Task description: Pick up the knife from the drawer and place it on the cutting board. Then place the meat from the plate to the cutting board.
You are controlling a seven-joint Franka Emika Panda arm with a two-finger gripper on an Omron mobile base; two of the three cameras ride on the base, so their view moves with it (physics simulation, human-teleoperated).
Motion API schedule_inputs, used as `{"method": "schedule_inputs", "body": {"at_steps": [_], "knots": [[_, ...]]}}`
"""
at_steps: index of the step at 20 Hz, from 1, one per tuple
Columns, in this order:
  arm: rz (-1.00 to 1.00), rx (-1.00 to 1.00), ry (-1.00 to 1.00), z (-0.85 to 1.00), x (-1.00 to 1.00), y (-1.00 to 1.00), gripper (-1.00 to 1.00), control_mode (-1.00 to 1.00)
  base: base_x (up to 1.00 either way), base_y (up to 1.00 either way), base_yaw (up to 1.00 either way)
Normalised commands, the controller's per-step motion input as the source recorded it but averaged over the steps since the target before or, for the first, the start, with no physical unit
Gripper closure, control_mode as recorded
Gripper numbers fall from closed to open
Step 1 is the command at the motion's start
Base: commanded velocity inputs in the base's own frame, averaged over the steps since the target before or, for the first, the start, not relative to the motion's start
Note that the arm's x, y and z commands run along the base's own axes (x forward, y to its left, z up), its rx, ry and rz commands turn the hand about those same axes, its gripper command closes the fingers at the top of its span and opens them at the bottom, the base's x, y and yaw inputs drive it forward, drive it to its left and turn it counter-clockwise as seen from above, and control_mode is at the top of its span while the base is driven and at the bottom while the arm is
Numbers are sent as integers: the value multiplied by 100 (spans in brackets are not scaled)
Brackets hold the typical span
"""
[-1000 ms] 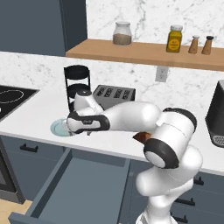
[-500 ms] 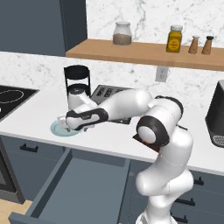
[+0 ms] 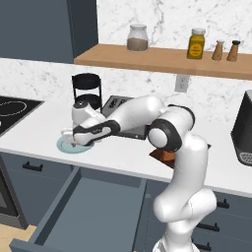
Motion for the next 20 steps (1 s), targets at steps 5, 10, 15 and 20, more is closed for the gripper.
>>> {"method": "schedule_inputs", "body": {"at_steps": [5, 10, 15, 20], "knots": [[0, 0, 0, -4, 25, 18, -100, -100, 0, 0, 0], [0, 0, 0, -5, 22, 0, -100, -100, 0, 0, 0], [0, 0, 0, -18, 21, 0, -100, -100, 0, 0, 0], [0, -1, 0, -19, 30, 4, -100, -100, 0, 0, 0]]}}
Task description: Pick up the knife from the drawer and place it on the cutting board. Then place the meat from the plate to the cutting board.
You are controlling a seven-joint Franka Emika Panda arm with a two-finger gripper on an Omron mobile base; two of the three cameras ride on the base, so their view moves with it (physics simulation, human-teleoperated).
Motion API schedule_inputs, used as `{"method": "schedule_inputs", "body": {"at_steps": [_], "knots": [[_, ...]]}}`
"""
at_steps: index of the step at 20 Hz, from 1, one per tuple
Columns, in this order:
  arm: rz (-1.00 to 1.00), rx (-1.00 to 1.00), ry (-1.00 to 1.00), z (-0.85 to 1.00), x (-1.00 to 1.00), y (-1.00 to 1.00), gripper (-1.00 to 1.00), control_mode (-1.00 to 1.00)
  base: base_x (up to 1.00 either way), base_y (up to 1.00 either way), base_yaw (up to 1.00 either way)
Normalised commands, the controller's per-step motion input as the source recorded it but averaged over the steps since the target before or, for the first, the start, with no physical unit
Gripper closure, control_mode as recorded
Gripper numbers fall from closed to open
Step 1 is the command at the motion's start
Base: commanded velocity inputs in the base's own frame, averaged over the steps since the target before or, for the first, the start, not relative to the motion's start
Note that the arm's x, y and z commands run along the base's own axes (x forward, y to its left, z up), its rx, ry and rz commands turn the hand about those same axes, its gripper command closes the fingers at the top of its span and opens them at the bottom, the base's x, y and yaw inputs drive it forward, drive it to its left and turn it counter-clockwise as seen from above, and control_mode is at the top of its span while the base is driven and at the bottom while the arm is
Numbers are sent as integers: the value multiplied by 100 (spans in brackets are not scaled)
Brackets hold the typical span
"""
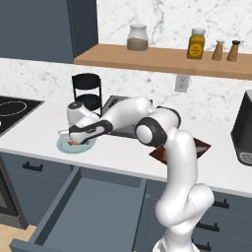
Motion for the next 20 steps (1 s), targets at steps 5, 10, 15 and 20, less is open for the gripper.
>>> {"method": "schedule_inputs", "body": {"at_steps": [5, 10, 15, 20], "knots": [[0, -1, 0, -12, 31, 16, -100, -100, 0, 0, 0], [0, 0, 0, -11, 35, 14, -100, -100, 0, 0, 0], [0, 0, 0, -21, 22, 0, -100, -100, 0, 0, 0], [0, 0, 0, -23, 25, 0, -100, -100, 0, 0, 0]]}}
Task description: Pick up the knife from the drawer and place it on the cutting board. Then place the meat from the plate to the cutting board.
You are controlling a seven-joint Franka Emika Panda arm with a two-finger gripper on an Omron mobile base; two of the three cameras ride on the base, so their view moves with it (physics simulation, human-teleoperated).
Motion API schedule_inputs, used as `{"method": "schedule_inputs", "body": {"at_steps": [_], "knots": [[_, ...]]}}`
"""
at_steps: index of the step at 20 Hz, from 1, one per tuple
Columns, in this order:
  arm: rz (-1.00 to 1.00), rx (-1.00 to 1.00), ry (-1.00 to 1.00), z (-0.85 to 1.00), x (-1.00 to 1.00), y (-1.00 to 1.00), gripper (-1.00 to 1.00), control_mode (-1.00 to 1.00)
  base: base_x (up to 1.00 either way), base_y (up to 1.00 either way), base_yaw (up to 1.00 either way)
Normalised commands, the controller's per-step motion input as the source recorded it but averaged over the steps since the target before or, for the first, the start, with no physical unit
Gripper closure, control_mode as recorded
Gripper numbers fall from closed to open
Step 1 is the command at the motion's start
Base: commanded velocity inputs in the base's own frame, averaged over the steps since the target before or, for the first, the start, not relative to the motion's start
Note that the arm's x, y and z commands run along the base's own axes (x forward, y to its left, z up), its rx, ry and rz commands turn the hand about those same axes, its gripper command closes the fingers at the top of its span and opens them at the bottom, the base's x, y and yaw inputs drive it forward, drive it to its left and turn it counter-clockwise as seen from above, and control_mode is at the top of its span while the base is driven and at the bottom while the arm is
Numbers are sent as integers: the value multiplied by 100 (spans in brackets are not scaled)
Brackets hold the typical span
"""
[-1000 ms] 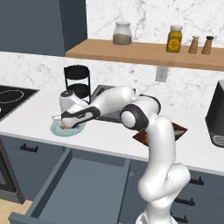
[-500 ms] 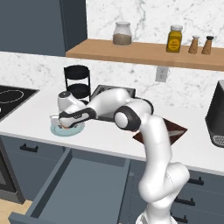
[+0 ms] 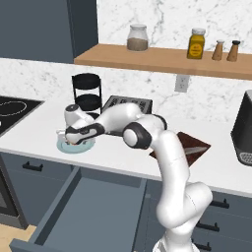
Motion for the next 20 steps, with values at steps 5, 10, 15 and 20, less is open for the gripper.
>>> {"method": "schedule_inputs", "body": {"at_steps": [5, 10, 15, 20], "knots": [[0, 0, 0, -14, 27, 0, -100, -100, 0, 0, 0], [0, 0, 0, -12, 20, 2, 100, -100, 0, 0, 0], [0, 0, 0, -5, 1, 0, 100, -100, 0, 0, 0], [0, 0, 0, 0, -6, -8, 100, -100, 0, 0, 0]]}}
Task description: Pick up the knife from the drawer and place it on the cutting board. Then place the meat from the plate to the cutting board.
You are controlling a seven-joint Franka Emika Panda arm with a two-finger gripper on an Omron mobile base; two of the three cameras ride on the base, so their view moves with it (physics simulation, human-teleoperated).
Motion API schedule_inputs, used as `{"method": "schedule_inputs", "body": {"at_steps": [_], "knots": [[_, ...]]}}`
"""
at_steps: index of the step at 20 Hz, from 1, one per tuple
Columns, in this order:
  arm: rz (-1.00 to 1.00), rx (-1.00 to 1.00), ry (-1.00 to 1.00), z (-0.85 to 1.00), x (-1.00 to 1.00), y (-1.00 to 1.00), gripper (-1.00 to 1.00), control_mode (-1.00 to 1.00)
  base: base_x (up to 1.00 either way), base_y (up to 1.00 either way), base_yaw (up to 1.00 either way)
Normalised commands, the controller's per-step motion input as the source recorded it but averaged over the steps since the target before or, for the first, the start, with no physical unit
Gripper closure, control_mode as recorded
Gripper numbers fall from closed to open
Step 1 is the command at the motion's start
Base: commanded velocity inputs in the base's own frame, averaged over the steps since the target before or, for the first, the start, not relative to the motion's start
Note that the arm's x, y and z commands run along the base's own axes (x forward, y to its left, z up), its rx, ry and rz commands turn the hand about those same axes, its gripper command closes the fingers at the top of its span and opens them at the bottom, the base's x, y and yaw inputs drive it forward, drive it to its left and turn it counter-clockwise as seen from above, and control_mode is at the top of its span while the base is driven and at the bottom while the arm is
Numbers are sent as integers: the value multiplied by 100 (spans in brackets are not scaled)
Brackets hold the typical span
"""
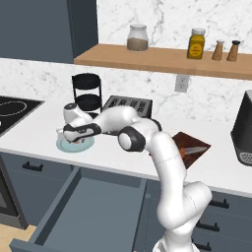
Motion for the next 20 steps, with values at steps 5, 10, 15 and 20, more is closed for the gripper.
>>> {"method": "schedule_inputs", "body": {"at_steps": [5, 10, 15, 20], "knots": [[0, 2, -7, 6, -72, -29, 100, -100, 0, 0, 0], [-1, 11, -8, 37, -96, -67, 100, -100, 0, 0, 0], [-9, 13, -11, 37, -72, -100, 100, -100, 0, 0, 0], [-10, 12, -17, 20, -77, -99, 100, -100, 0, 0, 0]]}}
